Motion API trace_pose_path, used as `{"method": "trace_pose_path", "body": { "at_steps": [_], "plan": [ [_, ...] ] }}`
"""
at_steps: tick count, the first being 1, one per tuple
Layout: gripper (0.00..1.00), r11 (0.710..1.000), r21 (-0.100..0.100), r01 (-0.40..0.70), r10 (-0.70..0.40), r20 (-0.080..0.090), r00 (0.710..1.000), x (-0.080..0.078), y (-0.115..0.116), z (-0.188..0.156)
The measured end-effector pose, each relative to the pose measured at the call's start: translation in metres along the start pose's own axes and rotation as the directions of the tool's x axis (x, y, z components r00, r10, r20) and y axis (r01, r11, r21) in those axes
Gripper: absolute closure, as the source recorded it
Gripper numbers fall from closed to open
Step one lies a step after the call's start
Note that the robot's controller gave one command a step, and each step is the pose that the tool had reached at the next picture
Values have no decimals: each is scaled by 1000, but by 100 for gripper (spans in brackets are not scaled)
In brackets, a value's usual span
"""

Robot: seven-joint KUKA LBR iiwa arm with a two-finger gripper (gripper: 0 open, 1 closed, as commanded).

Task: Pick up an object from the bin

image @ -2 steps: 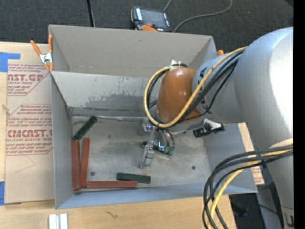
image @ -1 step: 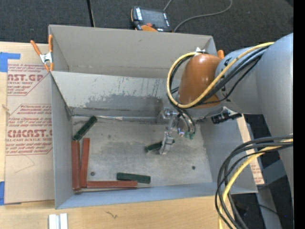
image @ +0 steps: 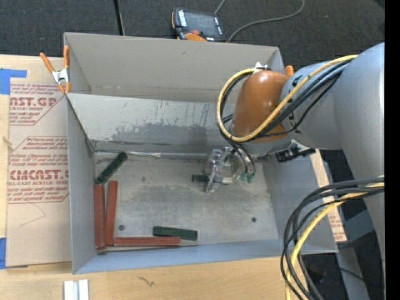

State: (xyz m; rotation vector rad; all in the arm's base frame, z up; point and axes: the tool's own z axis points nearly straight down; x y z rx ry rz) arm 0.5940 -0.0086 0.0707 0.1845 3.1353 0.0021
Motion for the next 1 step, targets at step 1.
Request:
{"method": "trace_pose_path", "body": {
  "at_steps": [1],
  "plan": [
    [100, 996, 2, 90, -90, 10, 996, 9, -20, -163]
  ]
}}
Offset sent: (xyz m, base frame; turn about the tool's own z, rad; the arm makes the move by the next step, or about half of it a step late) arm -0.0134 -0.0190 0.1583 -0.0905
